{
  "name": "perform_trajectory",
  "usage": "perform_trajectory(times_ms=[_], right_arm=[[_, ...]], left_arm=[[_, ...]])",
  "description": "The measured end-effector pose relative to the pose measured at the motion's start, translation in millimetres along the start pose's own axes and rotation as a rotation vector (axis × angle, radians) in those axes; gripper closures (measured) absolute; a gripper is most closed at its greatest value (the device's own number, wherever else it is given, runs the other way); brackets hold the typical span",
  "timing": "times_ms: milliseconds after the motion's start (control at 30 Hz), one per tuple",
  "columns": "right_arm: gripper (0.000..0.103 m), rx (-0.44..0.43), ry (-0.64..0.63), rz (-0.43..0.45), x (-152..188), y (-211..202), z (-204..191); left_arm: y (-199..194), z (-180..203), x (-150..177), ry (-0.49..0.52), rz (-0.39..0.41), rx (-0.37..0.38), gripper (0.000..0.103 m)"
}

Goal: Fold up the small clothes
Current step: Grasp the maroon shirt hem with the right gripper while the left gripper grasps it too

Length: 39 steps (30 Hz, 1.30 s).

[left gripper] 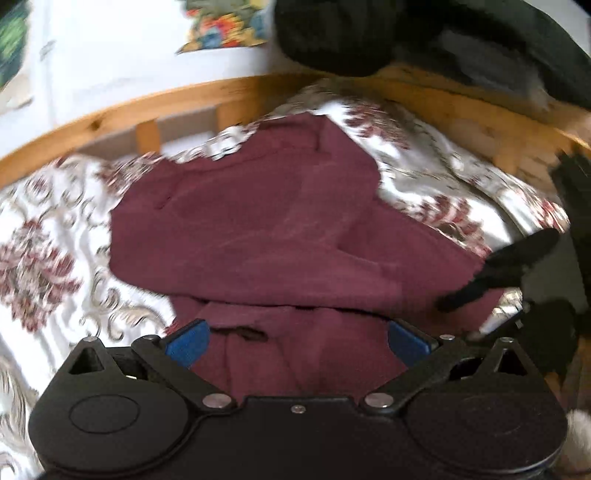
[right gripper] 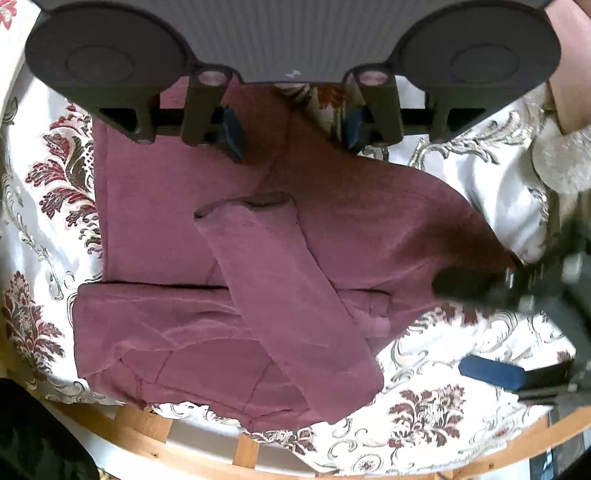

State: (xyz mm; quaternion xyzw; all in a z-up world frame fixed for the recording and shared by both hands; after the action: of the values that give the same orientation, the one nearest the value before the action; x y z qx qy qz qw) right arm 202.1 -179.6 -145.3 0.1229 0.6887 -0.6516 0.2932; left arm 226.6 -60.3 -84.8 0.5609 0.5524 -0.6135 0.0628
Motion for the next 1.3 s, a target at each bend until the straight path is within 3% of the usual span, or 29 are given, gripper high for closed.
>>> perform_trajectory(times_ms=[200, 633, 700, 800, 1067, 1300], right_arm=[[0.052, -0.054, 0.060, 0.009, -4.0, -5.6, 3.7], [0.053, -0.122, 0.190, 0.021, -11.0, -9.6, 12.5], [0.060, -0.143, 0.206, 0.027, -12.2, -11.1, 11.7], [0.079, -0.174, 0.232, 0.025, -12.9, -12.1, 10.4], [0.085, -0.202, 0.281, 0.041, -15.9, -14.1, 11.2], [0.085, -0.198, 0.282, 0.049, -16.6, -14.9, 10.7]], left_arm=[[1.1, 23.3, -1.8, 0.126, 0.004, 0.030, 0.001], [8.8, 49.3, 5.3, 0.260, -0.038, 0.084, 0.001], [10.2, 53.8, 6.8, 0.288, -0.046, 0.092, 0.001], [13.1, 57.8, 10.3, 0.312, -0.067, 0.099, 0.001], [33.3, 43.4, 23.6, 0.250, -0.190, 0.077, 0.002], [41.3, 30.4, 31.1, 0.188, -0.251, 0.045, 0.022]])
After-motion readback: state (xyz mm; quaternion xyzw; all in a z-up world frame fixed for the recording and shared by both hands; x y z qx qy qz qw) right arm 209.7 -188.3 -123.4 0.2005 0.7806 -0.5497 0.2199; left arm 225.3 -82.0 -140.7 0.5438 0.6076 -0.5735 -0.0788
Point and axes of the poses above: each gripper's, at about its wrist camera, not at the fingertips, and y roughly the way its jaws point, z to its right, x to its underside, the point moved 9 cm from there along y, roughly the way its jaws point, and after that the axes turned 15 degrees about y, right-handed, at the moved point
